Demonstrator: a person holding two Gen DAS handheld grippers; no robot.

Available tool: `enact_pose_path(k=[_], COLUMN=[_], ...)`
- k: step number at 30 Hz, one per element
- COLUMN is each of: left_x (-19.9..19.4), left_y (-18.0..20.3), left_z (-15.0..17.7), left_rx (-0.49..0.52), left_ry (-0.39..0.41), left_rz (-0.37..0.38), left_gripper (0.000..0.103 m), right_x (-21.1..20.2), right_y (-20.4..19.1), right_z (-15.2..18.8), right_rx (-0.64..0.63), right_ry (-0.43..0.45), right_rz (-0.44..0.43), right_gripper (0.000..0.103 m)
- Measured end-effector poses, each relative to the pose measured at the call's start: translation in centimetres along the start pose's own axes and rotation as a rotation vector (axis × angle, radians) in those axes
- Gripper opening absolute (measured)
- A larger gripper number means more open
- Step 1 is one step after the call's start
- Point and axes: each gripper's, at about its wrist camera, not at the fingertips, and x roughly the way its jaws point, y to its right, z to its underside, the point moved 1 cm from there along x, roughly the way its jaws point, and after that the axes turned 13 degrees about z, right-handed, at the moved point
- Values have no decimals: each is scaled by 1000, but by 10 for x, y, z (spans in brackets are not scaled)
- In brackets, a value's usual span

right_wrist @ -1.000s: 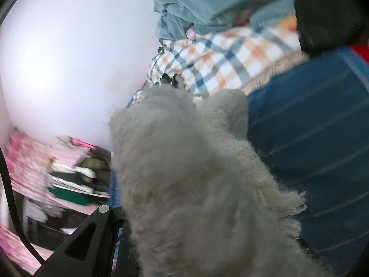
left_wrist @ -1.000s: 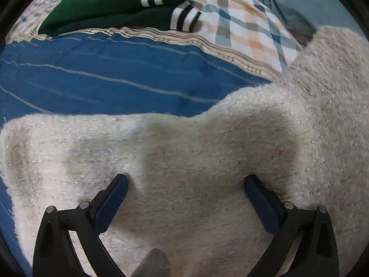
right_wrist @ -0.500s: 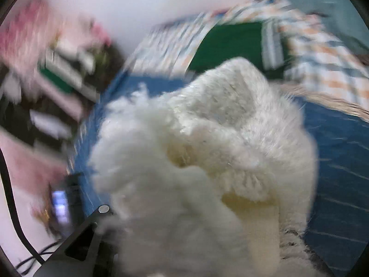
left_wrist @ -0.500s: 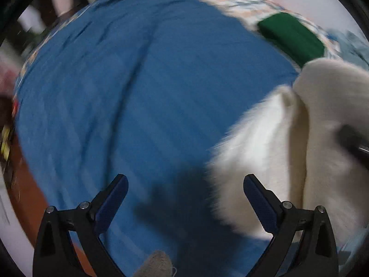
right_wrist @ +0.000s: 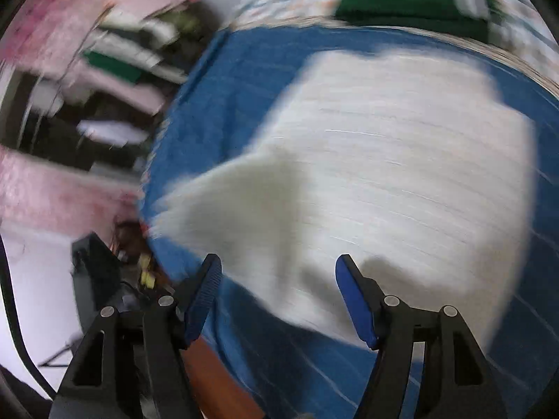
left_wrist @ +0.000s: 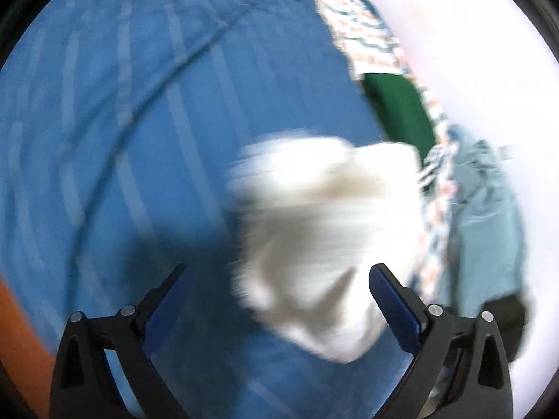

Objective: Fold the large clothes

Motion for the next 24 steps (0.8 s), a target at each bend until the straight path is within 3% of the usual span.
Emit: enact_pose_path(k=[2, 5, 6, 7, 8, 10, 15, 21, 24], left_x=[12, 56, 66, 74, 77, 64, 24, 53, 50], left_y=[9, 3, -2, -6, -8, -6, -21, -49, -44], left_z=[-8, -17, -20, -22, -22, -16, 13, -8, -9], left_rx=[29, 43, 29, 20, 7, 22, 59, 0, 21], left_ry=[0, -33, -21, -8, -13, 26, 24, -1, -18], left_rz=[28, -2, 4, -14, -15, -32, -132, -169, -160], left_gripper=[101, 99, 88, 47, 25, 16, 15, 22, 25], right_x=[-10, -21, -23, -25, -27, -31, -33, -7, 42], right_y=[36, 88, 100, 110, 116, 125, 119, 70, 60], right_z=[12, 26, 30, 31, 33, 39, 14, -30, -46], right_rx=[79, 212, 242, 272, 290, 314, 255, 154, 73], right_ry=[-11, -28, -25, -19, -16, -13, -8, -67, -184], right_rz=[55, 101, 105, 113, 130, 168, 218, 195, 311], right_gripper=[70, 70, 70, 70, 70, 70, 57, 47, 47])
